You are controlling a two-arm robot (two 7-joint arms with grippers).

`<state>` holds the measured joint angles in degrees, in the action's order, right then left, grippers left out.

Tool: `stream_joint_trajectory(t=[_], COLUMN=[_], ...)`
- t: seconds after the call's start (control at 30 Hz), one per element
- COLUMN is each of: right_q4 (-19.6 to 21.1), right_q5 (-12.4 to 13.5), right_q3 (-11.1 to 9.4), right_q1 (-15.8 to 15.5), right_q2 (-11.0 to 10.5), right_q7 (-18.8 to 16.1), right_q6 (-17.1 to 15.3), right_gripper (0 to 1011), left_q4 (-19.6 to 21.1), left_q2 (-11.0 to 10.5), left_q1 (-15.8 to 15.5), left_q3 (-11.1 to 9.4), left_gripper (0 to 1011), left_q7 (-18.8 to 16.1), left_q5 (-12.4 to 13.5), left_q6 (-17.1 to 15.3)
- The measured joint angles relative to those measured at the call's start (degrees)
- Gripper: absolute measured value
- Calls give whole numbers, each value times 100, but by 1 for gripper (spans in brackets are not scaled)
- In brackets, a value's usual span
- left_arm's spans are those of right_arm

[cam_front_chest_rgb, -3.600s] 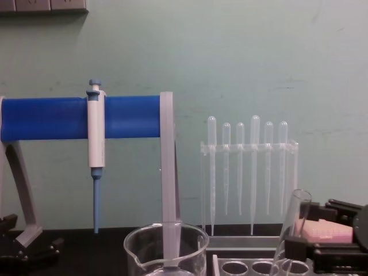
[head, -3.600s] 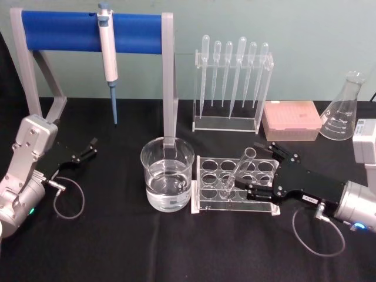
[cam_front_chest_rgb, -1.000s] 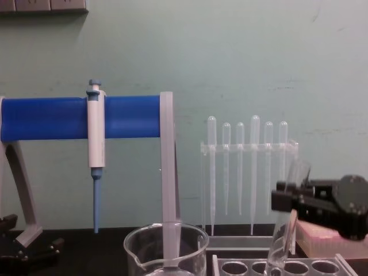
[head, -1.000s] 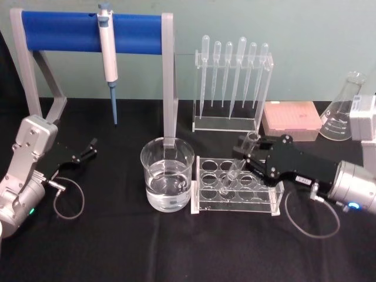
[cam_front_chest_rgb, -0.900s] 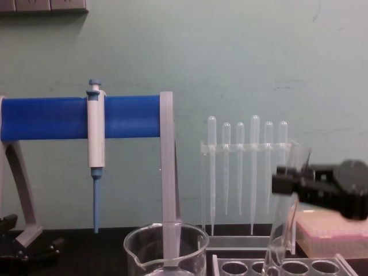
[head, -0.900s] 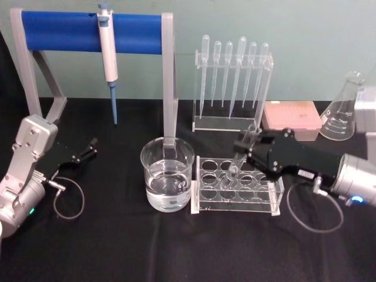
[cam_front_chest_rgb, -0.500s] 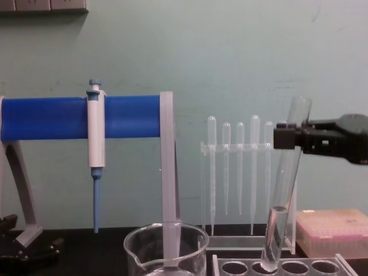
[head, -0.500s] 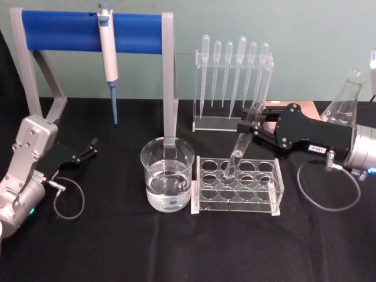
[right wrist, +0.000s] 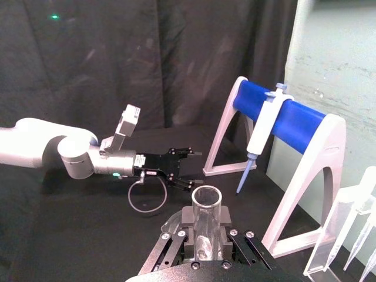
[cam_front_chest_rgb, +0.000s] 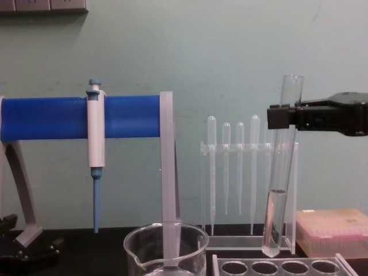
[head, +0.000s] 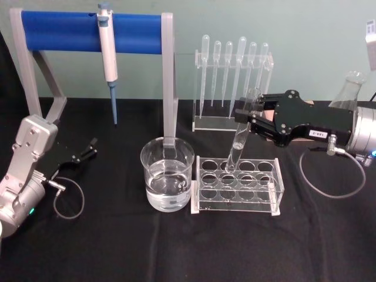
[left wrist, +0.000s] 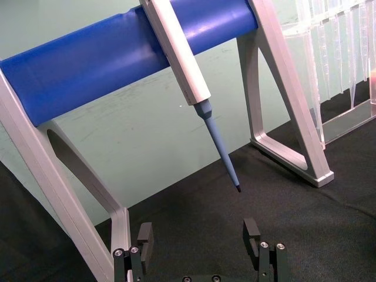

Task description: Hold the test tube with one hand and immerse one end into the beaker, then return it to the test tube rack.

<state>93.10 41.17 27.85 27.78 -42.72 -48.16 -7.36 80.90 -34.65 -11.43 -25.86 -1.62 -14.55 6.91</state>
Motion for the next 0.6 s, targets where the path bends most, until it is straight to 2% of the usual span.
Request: stream_joint_trajectory(t=[0.4, 0.6], right_q4=[55, 62], right_q5=[77, 93], right_q3=[160, 193], right_q1=[261, 292], right_q2=[-66, -78], right_q7=[124, 131], right_q6=[-153, -176], right_gripper=[237, 237], left_q4=[0, 0], left_q2=[0, 0], left_q1=[0, 0], left_q3=[0, 0], left_gripper=[1000, 1000], left_q7=[0, 0], left_q5=[0, 0], left_q6=[0, 0])
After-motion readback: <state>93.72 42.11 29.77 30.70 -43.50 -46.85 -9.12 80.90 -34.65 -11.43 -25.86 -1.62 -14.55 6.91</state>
